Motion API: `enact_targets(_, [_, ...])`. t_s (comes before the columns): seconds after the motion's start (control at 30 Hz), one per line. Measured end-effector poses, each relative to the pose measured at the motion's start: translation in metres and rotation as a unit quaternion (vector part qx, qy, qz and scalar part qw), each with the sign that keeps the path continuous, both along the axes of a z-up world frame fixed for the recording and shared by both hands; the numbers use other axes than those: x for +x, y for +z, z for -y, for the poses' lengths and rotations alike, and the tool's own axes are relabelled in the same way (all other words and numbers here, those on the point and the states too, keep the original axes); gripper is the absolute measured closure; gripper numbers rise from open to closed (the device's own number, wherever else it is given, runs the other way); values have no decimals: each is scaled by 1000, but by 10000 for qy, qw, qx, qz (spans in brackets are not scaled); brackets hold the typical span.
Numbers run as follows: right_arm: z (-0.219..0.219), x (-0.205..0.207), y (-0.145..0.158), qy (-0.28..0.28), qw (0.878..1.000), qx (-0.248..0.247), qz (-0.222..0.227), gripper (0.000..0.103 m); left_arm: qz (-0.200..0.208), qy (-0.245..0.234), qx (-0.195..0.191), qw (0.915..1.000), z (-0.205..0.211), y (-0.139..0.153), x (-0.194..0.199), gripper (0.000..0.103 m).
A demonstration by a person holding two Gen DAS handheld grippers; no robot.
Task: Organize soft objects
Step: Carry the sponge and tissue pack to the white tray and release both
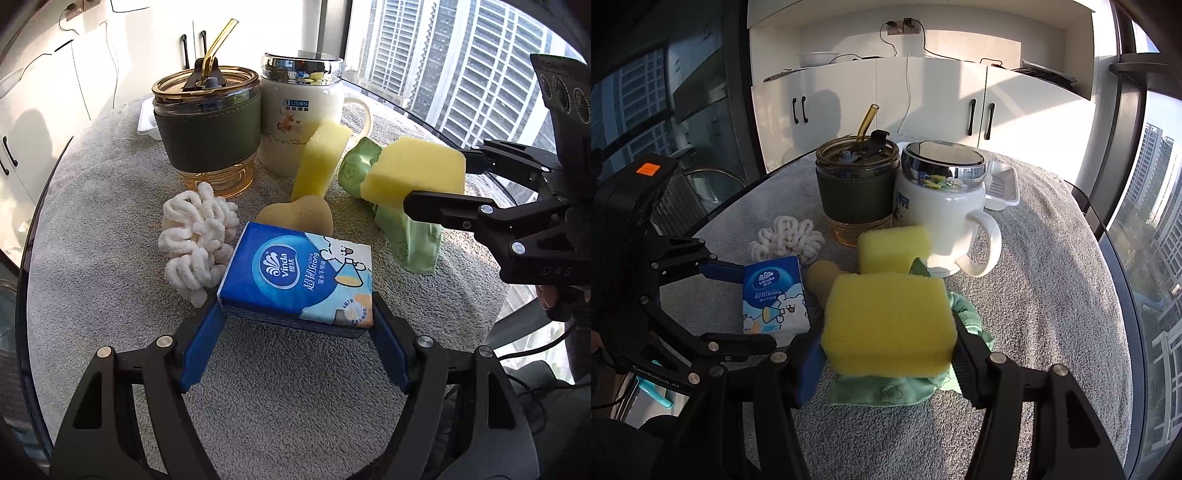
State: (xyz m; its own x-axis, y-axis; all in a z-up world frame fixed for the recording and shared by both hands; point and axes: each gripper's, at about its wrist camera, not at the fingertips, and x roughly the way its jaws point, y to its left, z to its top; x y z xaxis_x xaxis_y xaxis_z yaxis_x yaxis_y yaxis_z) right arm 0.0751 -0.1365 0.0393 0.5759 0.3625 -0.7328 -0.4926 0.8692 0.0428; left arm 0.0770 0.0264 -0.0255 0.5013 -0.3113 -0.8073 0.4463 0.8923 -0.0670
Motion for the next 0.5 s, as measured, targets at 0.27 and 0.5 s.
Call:
enact_targets(0.27, [-4,-6,7,7,10000,-9,90,41,235,126,-280,9993,-16,12,-17,29])
enact_targets(0.5, [-1,-13,18,-26,9998,-17,207,41,452,215,-436,9978,-18,27,-23,29])
